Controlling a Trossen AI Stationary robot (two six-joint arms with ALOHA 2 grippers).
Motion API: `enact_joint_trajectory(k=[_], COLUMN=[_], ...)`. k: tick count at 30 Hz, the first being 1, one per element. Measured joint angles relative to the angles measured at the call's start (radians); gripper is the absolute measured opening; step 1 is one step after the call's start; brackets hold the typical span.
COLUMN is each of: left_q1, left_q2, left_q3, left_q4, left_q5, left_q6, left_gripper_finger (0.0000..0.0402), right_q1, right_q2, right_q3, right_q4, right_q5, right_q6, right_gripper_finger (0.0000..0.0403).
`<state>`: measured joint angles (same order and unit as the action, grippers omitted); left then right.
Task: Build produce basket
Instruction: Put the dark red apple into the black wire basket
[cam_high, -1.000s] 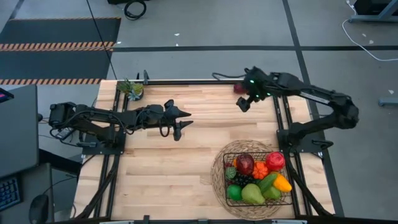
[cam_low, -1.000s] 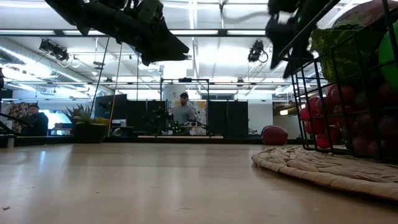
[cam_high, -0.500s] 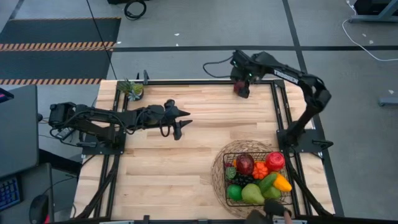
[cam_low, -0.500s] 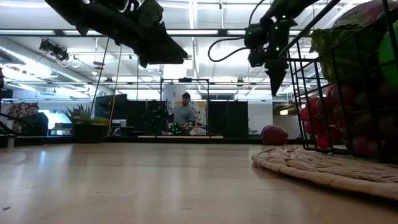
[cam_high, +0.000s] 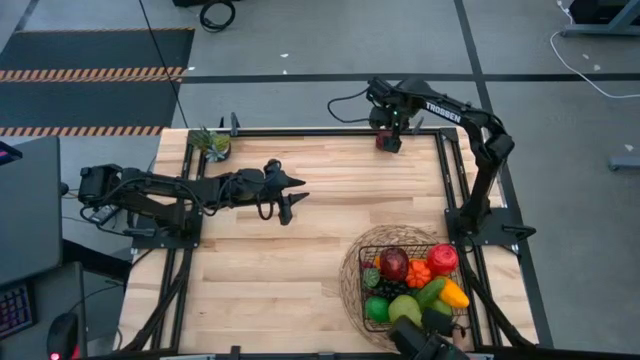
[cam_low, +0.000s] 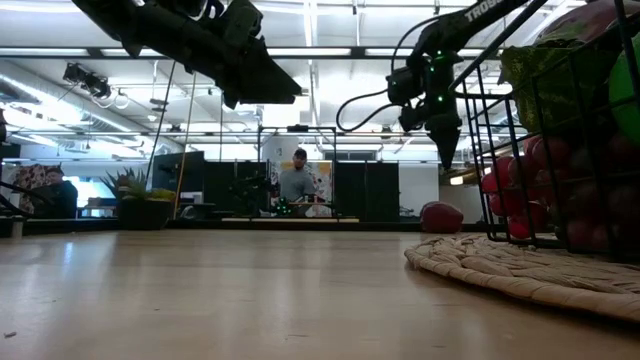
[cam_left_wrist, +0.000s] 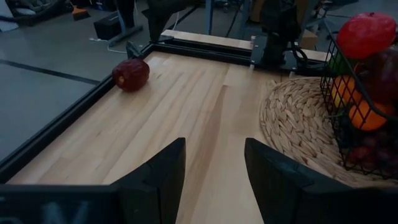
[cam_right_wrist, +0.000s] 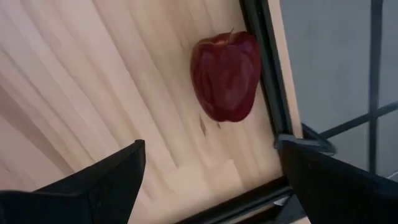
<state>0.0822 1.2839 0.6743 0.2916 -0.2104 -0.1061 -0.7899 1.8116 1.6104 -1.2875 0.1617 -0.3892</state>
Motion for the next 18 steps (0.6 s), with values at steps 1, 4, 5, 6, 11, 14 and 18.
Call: enact_joint_trajectory(k=[1,4,5,6,11,14,18], left_q1=[0.000,0.000,0.000,0.000,0.000,0.000,0.000], left_q2=[0.000,0.000,0.000,0.000,0.000,0.000,0.000], left_q3=[0.000,0.000,0.000,0.000,0.000,0.000,0.000], left_q4=[0.000,-0.003,-0.003,-0.003,-0.004,-0.004,-0.004], left_q5=[0.000,0.000,0.000,0.000,0.000,0.000,0.000], left_q6=[0.006,0.013,0.013,0.014,0.014,0.014,0.014], left_gripper_finger=[0.0172,0.0172,0.0172,0.0172,0.0172,0.0172,0.0172], right_q1=[0.004,0.019,0.026,0.033,0.078,0.111,0.134], right_q2=[0.004,0.005,0.004,0.004,0.004,0.004,0.004], right_q3=[0.000,0.000,0.000,0.000,0.000,0.000,0.000], right_q4=[-0.001,0.016,0.033,0.051,0.128,0.179,0.213], right_q5=[-0.001,-0.005,-0.005,-0.006,-0.071,-0.079,-0.044], right_q6=[0.025,0.120,0.169,0.221,0.424,0.474,0.517], right_gripper_finger=[0.0375,0.0374,0.0374,0.0373,0.0373,0.0373,0.0373])
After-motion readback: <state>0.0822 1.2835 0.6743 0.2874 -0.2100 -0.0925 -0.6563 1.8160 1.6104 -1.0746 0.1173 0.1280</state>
